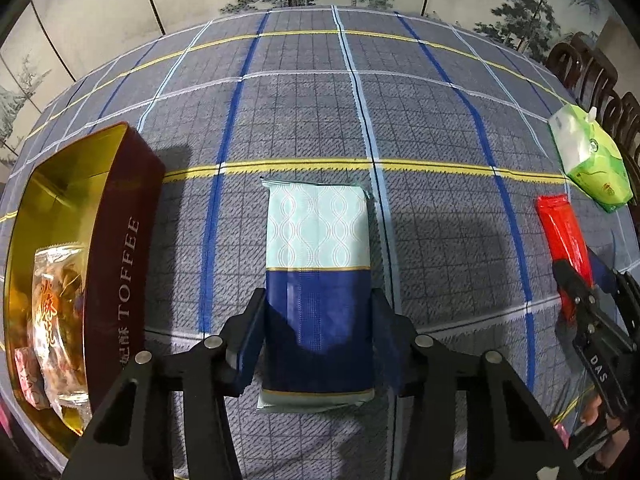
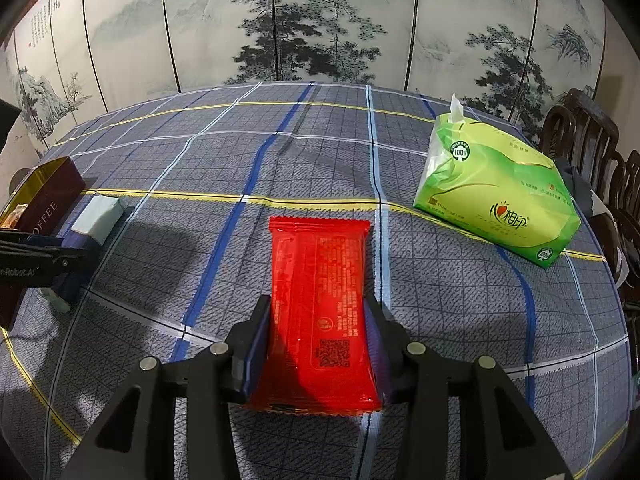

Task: Organize snacks
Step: 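Grasp the blue-and-white packet with the left gripper while the right gripper holds the red packet, then carry the blue-and-white packet into the tin and release it with the left gripper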

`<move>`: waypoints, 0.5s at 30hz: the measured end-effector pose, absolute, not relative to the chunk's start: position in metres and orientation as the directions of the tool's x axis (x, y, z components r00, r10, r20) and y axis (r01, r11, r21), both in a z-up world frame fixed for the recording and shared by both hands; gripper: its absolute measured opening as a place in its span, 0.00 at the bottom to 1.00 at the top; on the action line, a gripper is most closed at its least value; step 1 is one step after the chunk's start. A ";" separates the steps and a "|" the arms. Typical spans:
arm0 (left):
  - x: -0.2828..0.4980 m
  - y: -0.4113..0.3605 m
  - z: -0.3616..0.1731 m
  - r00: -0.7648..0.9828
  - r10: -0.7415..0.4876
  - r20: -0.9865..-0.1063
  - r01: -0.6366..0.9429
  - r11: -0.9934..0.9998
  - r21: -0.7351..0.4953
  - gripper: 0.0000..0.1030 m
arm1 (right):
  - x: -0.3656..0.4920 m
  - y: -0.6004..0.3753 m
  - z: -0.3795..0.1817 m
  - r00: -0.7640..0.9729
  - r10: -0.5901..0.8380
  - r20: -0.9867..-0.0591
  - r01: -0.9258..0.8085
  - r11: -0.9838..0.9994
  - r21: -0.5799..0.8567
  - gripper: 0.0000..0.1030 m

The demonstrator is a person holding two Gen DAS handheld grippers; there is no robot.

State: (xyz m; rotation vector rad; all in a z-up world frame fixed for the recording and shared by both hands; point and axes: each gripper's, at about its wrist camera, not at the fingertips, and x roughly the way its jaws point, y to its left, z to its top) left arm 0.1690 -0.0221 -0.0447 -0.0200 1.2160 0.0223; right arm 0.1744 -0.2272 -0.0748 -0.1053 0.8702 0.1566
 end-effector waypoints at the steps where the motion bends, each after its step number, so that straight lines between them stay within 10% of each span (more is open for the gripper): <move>1: 0.167 -0.022 -0.045 0.346 0.005 -0.938 -0.023 1.000 -0.003 0.44 | 0.174 -0.227 -0.075 0.634 0.094 -0.767 -0.180 0.983 -0.028 0.44; 15: 0.141 -0.016 -0.042 0.331 -0.013 -0.944 -0.001 1.000 -0.014 0.44 | 0.174 -0.227 -0.075 0.634 0.093 -0.768 -0.180 0.983 -0.029 0.44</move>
